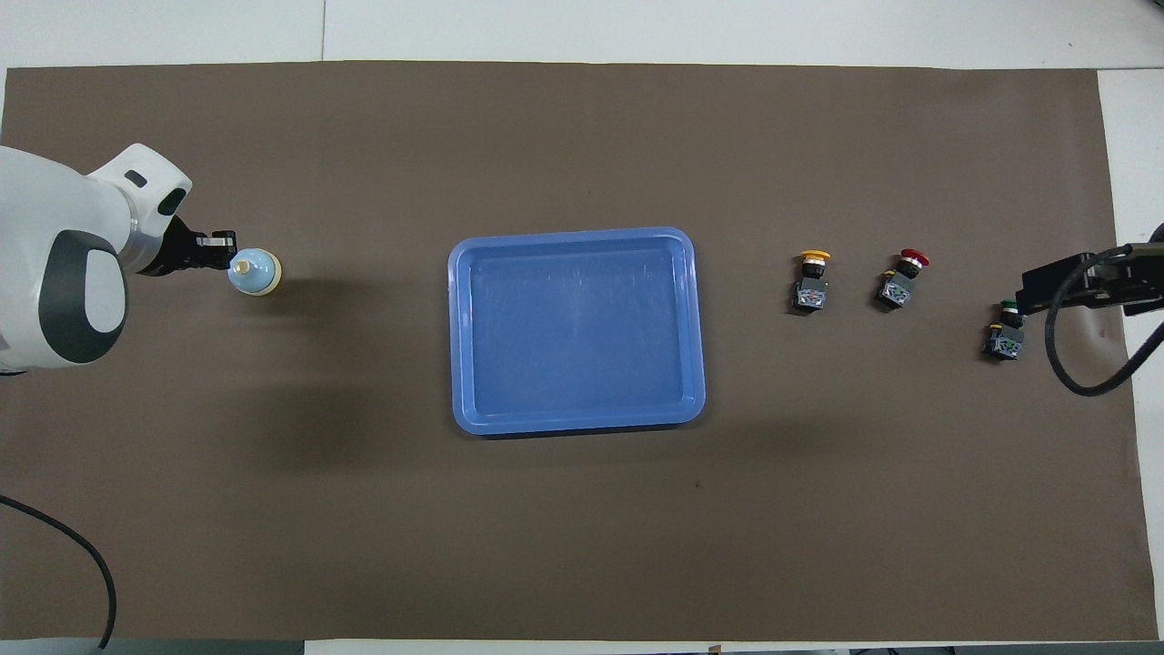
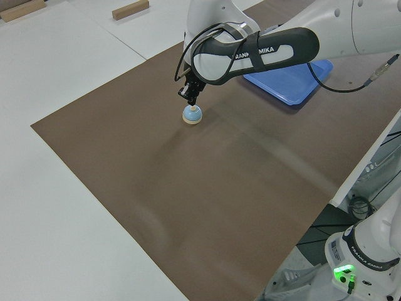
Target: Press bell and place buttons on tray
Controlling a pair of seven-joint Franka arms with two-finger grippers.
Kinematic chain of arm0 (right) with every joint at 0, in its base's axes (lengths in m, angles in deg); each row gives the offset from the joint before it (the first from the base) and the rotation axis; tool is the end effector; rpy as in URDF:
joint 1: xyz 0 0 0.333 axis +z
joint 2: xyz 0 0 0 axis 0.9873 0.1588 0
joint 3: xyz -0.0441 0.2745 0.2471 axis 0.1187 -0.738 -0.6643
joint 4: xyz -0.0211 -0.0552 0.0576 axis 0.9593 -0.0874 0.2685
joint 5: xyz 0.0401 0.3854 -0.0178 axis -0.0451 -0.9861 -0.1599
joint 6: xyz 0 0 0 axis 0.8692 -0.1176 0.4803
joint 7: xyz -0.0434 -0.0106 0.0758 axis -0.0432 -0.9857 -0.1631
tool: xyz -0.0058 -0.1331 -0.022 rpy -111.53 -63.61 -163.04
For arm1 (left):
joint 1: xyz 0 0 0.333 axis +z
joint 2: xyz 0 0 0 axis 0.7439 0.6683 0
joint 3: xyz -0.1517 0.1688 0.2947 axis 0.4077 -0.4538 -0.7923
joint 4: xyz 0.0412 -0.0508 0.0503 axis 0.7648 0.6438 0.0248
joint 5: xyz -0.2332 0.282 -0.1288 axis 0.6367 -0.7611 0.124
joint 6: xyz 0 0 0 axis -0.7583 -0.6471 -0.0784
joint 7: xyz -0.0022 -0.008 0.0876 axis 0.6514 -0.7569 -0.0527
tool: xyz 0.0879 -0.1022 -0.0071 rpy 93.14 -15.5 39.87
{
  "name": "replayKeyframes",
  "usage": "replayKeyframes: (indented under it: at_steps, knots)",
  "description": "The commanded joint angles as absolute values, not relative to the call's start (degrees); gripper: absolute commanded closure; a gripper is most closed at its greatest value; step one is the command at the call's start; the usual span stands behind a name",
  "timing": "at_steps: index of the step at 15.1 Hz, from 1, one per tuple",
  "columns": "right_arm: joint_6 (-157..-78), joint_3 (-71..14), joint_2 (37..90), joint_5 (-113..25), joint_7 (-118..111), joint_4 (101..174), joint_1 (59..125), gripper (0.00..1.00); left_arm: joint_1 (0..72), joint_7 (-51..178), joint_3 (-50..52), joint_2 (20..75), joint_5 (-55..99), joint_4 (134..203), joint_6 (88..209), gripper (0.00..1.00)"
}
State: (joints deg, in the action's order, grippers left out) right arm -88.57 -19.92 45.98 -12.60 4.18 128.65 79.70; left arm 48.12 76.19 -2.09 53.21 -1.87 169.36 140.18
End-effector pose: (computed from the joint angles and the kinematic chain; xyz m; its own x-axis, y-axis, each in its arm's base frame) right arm 0.5271 -0.0230 0.6354 0.9970 -0.0372 -0.0674 -0.0365 -0.9993 0.0116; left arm 0.6347 -0.0029 0.3890 0.9951 0.0595 0.0786 0.0579 -0.9981 0.0224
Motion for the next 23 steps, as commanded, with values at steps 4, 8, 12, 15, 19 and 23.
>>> replayKeyframes:
  at_steps: [4, 8, 12, 15, 19, 23]
  knots:
    - [-88.64, -20.35, 45.47, -13.60, 2.87, 128.97, 78.84, 0.00, 47.18, 74.33, -2.69, 54.47, -1.61, 169.67, 143.23, 1.00]
    - [-88.64, -20.35, 45.47, -13.68, 2.87, 128.97, 78.84, 0.00, 45.86, 72.40, -2.77, 56.31, -1.61, 173.18, 148.85, 1.00]
    - [-88.64, -20.35, 45.47, -13.68, 2.87, 128.97, 78.84, 0.00, 46.74, 72.74, -2.86, 55.44, -1.52, 170.48, 143.36, 1.00]
    - [-88.55, -20.35, 45.47, -13.60, 2.87, 128.97, 78.84, 0.00, 48.50, 73.09, -2.86, 51.59, -1.61, 164.16, 128.87, 1.00]
    - [-88.64, -20.35, 45.47, -13.60, 2.87, 128.97, 78.84, 0.00, 49.03, 73.27, -2.95, 43.95, -1.52, 159.31, 115.32, 0.71]
    - [-88.55, -20.35, 45.47, -13.68, 2.78, 128.97, 78.49, 0.00, 48.94, 73.18, -2.95, 35.77, -1.43, 159.40, 108.99, 0.00]
